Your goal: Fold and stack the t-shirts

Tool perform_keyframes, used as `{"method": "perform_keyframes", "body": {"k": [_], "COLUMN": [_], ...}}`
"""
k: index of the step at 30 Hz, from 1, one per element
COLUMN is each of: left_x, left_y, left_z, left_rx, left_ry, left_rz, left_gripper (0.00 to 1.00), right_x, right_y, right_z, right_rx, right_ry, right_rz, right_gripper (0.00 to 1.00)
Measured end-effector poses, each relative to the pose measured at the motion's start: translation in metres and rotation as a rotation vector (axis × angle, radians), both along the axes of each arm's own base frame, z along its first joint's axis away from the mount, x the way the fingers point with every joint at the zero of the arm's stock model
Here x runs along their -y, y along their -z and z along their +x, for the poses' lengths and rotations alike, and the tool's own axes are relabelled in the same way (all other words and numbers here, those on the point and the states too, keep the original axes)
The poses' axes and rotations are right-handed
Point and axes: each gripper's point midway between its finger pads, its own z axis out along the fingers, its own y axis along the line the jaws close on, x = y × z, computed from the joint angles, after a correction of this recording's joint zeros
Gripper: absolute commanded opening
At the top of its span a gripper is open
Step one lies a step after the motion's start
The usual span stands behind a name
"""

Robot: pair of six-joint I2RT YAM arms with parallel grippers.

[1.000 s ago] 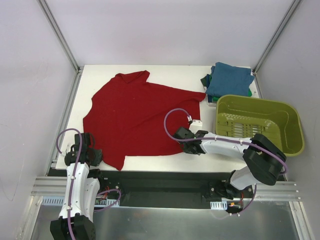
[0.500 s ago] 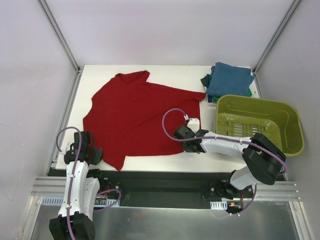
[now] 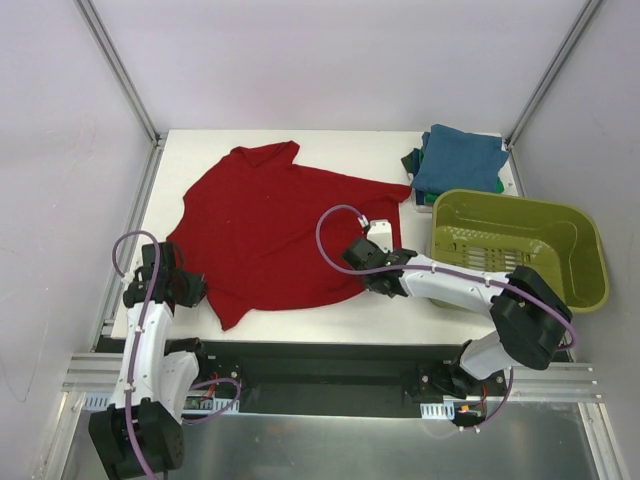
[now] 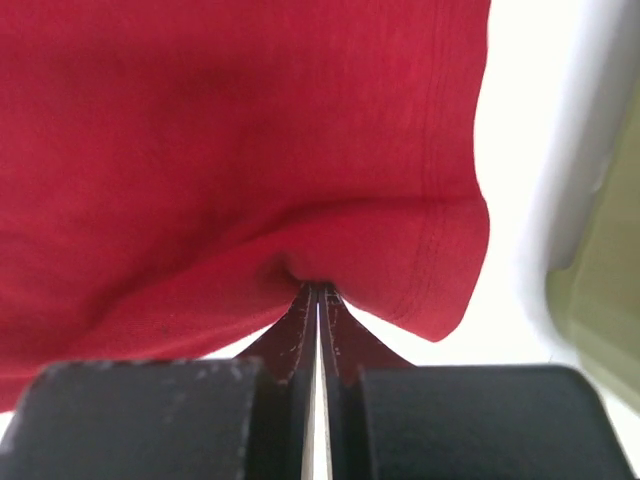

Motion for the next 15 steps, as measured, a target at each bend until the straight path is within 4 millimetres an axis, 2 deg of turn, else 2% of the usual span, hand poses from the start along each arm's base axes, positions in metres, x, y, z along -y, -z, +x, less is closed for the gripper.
{"method": "perform_keyframes", "body": {"k": [6,11,15], "left_x": [0.001,-0.001,0.0], "left_y": [-0.015,-0.037,-0.045], "left_z": [0.024,0.054,0.077], "left_rx": [0.04,0.099,0.111], "left_ry": [0.021,0.041,0.063], "left_rz": [-0.02,-0.007,-0.005], "left_gripper": [0.0,0.0,0.0], "right_x": [0.0,0.012,0.018], "right_y": [-0.02,-0.026,-0.031], "right_z": [0.021,0.032,0.04], "right_rx": [0.055,0.063,0.067], "right_ry": [0.02,0.053,0.068], "right_rz": [-0.003,-0.018,-0.024], "right_gripper": [0.0,0.0,0.0]}}
